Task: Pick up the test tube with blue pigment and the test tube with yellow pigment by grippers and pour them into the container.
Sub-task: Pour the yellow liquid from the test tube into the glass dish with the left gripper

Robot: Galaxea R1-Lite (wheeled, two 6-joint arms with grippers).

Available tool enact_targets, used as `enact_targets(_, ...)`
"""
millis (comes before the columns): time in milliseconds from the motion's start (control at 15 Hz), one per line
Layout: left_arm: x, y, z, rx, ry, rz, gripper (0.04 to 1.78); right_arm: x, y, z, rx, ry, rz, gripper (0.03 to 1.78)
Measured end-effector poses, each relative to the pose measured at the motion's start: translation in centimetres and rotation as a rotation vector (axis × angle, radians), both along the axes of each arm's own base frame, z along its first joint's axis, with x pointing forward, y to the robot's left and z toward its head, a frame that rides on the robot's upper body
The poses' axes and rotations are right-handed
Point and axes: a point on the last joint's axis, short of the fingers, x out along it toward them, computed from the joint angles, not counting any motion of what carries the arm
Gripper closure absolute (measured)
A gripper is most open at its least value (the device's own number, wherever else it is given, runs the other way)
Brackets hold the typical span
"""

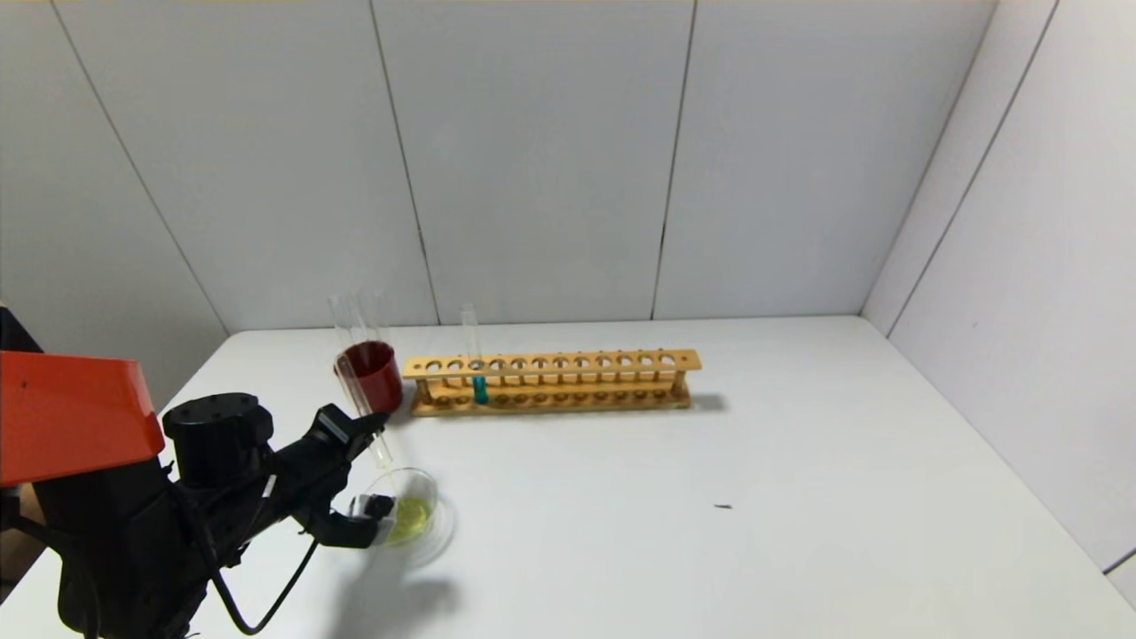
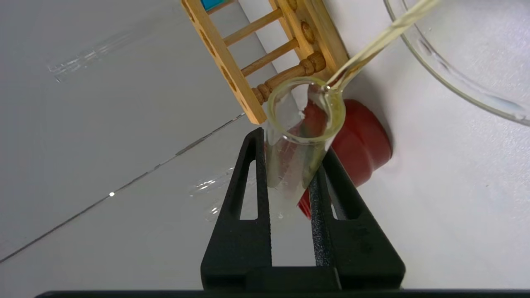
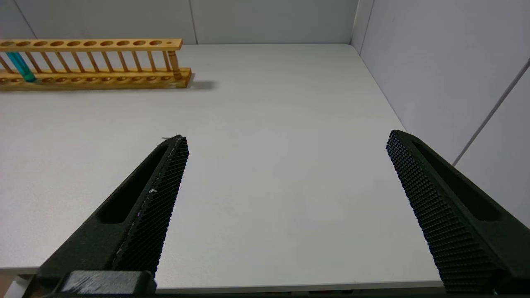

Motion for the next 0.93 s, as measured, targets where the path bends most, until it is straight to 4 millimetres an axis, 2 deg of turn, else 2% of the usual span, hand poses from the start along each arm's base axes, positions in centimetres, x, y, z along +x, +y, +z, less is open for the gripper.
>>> enact_targets(933, -0.07, -0.01, 0.88, 0.062, -0.059, -0.021, 1.50, 0.00, 0.00, 0.00, 0.000, 0.000, 0.000, 0.06)
